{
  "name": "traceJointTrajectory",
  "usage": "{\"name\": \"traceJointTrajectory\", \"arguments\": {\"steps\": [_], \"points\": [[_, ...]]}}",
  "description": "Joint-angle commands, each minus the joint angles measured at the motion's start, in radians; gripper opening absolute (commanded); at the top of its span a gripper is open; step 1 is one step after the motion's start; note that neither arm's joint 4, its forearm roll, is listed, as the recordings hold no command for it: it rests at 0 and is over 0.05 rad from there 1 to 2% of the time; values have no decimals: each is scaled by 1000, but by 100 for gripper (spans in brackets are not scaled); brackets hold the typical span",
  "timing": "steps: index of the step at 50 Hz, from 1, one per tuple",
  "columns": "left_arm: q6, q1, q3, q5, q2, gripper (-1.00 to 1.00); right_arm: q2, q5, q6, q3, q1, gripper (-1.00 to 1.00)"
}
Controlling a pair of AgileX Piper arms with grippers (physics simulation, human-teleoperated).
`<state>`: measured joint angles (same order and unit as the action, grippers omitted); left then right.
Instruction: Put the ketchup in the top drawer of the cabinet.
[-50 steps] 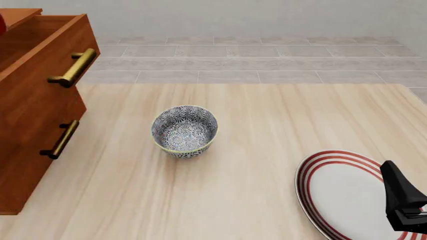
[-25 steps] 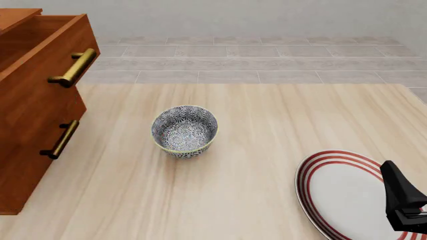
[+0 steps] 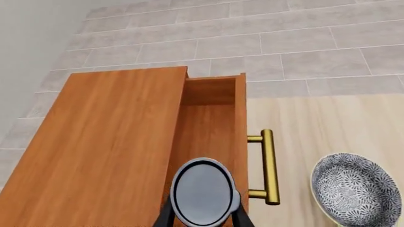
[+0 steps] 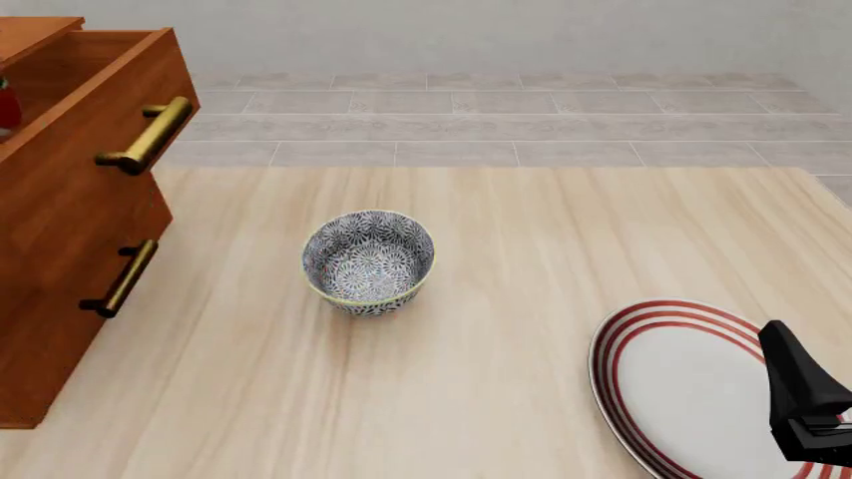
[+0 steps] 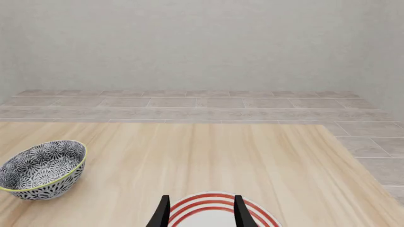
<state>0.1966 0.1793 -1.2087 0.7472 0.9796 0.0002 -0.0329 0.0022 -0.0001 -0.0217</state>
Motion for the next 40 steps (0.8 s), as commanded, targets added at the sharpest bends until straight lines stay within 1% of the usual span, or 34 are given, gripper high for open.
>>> {"name": "traceJointTrajectory", "arguments": {"steps": [1, 23, 24, 31, 40], "points": [[18, 2, 40, -18, -1, -100, 0, 0, 0, 0, 0, 100], [10, -2, 36, -6, -3, -100, 0, 0, 0, 0, 0, 100], [14, 0, 33, -5, -3, 100, 0, 0, 0, 0, 0, 100], [8, 8, 19, -4, 4, 100, 0, 0, 0, 0, 0, 100], [13, -11, 22, 15, -21, 100, 0, 0, 0, 0, 0, 100]]}}
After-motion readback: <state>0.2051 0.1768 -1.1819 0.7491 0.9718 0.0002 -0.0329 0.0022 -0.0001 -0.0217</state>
